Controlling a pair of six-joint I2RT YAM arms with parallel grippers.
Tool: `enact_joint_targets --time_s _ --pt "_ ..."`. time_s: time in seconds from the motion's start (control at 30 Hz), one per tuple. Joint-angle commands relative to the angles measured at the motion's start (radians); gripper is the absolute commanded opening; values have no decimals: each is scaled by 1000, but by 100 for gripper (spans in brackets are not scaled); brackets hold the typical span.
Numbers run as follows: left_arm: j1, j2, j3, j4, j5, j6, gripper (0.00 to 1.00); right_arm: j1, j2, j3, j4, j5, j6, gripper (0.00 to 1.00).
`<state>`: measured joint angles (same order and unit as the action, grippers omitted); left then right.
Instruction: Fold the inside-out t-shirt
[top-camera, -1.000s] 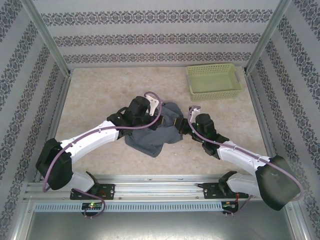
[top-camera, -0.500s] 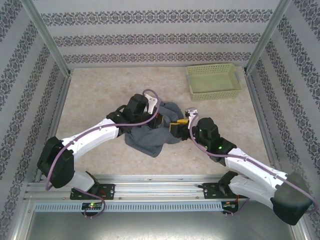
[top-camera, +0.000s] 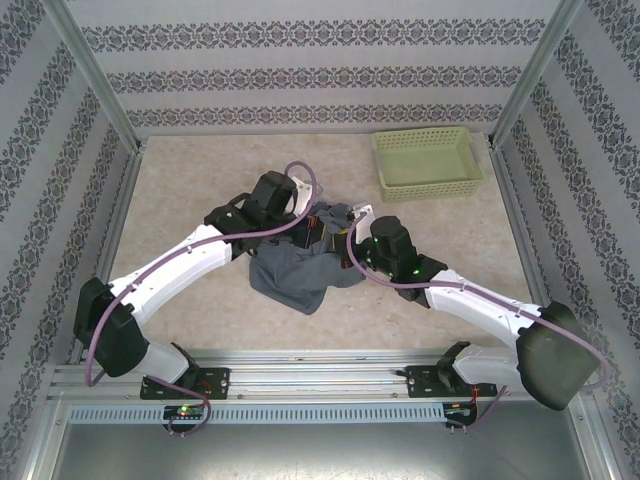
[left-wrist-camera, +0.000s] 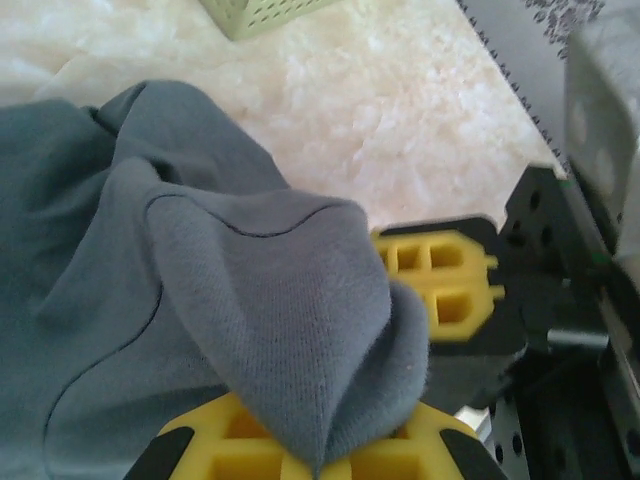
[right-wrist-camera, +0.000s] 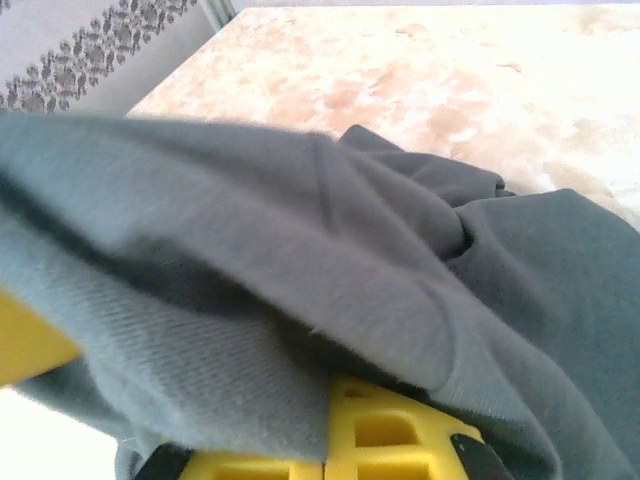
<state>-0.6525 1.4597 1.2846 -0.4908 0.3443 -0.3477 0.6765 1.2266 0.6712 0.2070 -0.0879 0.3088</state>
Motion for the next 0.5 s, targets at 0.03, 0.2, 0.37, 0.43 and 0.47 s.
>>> enact_joint_targets --time_s 0.03,0.2,0.37,0.43,0.47 --pt "8 -40 128 -300 -78 52 0 -1 9 32 -59 61 -45 0" --pt "8 -86 171 -428 -251 105 0 -4 -36 -8 -76 62 -42 0" --pt "10 -86 89 -342 -252 125 9 -2 -76 -13 -43 -46 4 0" --pt "10 -68 60 -306 -248 109 16 -3 -80 -6 -29 -93 31 0" --pt "10 -59 46 -295 -255 95 24 -1 -81 -2 -27 -102 45 0"
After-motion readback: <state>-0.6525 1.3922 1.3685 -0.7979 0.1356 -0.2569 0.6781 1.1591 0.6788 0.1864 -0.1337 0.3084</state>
